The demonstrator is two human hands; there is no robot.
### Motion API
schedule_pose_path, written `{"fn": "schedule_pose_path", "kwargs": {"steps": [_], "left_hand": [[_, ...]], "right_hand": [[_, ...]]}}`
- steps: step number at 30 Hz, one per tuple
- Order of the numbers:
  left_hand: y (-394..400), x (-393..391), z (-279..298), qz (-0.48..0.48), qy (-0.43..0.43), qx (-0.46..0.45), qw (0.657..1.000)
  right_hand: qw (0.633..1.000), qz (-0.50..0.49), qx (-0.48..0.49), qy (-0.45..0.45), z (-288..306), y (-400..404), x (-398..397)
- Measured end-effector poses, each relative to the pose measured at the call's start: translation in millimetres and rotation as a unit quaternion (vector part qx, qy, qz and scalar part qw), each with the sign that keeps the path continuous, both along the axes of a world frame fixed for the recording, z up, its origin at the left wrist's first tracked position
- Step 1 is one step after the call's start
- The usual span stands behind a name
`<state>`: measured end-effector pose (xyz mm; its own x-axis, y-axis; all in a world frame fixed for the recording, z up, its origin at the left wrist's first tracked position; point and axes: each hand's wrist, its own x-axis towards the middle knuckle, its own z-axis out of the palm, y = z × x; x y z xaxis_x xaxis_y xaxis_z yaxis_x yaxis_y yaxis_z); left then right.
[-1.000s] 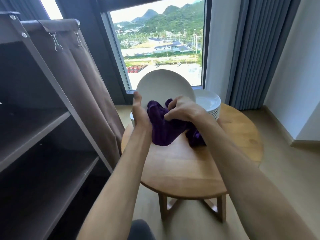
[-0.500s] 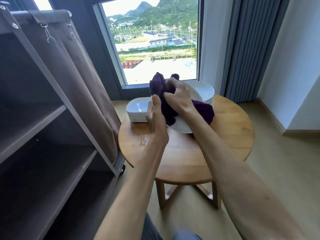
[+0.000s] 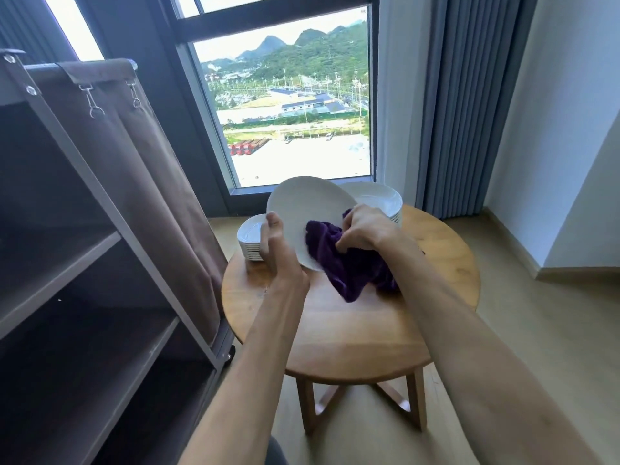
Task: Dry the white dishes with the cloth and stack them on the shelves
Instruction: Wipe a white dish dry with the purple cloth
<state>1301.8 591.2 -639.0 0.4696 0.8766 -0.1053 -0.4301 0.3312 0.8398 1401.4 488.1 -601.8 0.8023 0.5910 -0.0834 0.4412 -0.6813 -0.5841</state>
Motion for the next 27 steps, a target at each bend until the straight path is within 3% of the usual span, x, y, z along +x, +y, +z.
{"fn": "schedule_pose_path", "kwargs": {"steps": [2, 4, 8, 12, 15, 17, 20, 23, 27], "left_hand": [[1, -6, -1, 0.014, 0.026, 0.056, 0.998], [-5, -15, -1, 0.021, 0.039, 0.094, 0.995], [-26, -22, 2, -0.050, 0.060, 0.161, 0.984], [-25, -9, 20, -0.082, 0.088, 0.192, 0.974], [-18, -4, 36, -0.051, 0.077, 0.234, 0.968], [-9, -3, 44, -0.018, 0.068, 0.220, 0.973], [3, -1, 48, -0.004, 0.062, 0.175, 0.983], [7, -8, 43, 0.014, 0.060, 0.155, 0.986], [0, -18, 28, -0.003, 0.074, 0.167, 0.983]], "right_hand": [[0.998, -0.056, -0.011, 0.002, -9, -4, 11], [0.991, -0.119, 0.019, -0.066, -13, 2, 14], [0.958, -0.168, 0.186, -0.139, 0, 24, 12], [0.916, -0.066, 0.395, -0.005, 20, 33, -12], [0.878, 0.051, 0.473, 0.059, 24, 28, -40], [0.883, 0.116, 0.450, 0.062, 19, 21, -48], [0.935, 0.123, 0.331, 0.035, 7, 9, -41], [0.979, 0.046, 0.197, -0.006, -10, 2, -22], [0.968, -0.131, 0.184, -0.108, -20, 13, -4]]}}
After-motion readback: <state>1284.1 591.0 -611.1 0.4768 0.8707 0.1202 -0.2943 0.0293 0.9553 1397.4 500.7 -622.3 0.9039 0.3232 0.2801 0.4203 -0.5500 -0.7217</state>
